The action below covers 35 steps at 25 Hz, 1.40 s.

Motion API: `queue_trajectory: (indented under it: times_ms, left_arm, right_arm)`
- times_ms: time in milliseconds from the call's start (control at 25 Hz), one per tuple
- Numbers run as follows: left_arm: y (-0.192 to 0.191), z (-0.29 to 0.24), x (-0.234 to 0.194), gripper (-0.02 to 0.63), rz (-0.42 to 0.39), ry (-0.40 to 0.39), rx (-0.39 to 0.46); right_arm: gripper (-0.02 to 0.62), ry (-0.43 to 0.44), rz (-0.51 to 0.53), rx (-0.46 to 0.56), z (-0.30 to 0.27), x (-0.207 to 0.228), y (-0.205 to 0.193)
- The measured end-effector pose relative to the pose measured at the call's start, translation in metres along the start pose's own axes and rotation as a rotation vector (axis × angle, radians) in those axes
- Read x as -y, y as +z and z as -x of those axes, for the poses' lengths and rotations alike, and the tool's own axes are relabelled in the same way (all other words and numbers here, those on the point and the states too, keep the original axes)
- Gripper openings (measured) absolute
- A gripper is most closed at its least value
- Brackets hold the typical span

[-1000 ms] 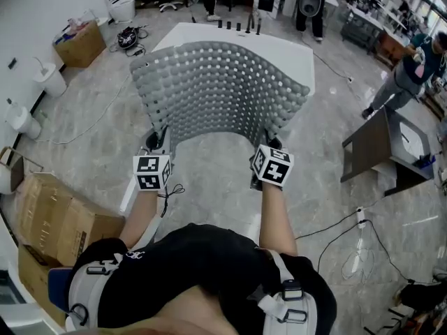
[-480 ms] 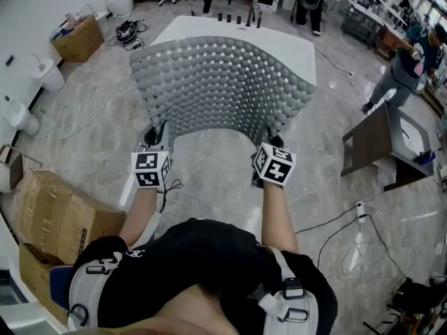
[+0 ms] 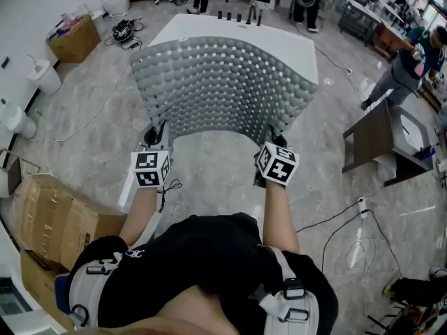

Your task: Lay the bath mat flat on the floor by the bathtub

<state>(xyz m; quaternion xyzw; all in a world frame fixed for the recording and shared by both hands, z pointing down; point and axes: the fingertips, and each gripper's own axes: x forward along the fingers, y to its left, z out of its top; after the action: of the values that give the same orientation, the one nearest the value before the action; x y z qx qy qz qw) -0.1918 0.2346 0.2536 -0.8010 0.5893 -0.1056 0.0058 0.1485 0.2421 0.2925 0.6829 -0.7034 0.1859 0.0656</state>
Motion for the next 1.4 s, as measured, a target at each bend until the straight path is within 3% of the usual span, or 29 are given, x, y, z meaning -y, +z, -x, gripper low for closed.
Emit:
queue_trajectory:
  times_ms: [320,640,1040,1400]
  left_arm:
    - [-0.005,-0.012,-0.014,0.04,-0.009,-0.03,-0.002]
    - [-0.006,-0.051,-0.033,0.04,-0.005,-0.019,0.016]
    - [0.006,-0.173,-0.043,0.04,-0.009,-0.018,0.008]
    - [0.041,-0.305,-0.047,0.04,-0.015,-0.015,-0.027]
  right_arm:
    - [0.034,-0.032,-0.034,-0.001,-0.008,-0.004,-0.01]
    - [0.034,-0.024,-0.031,0.015,-0.052,-0.005,0.005]
    - [0.034,-0.01,-0.038,0.03,-0.165,0.02,0.047]
    - [0.034,0.001,-0.056,0.02,-0.273,0.066,0.107]
